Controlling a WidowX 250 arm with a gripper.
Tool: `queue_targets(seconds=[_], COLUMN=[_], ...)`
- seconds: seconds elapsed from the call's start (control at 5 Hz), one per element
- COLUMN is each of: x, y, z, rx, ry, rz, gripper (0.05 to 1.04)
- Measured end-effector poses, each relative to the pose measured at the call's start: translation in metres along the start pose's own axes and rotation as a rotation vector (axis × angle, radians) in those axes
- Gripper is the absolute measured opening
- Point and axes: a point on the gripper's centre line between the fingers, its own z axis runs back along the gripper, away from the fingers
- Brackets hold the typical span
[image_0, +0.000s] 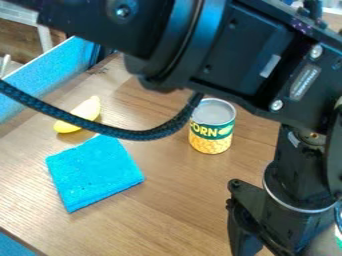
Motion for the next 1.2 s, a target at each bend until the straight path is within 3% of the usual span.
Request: queue_targets(seconds=[0.4,0.6,1.0,1.2], x=[0.003,0.016,0.039,0.046], y=[0.001,0.000,0.009,0.007], z=[-0.025,-0.032,-0.034,-0.039], rx=[0.027,0.044,0.112,0.097], ry=[0.039,0.012,-0.115,-0.149], rz=[-0.006,-0.016,-0.099,-0.119], gripper=[1.009,1.009,1.009,1.009])
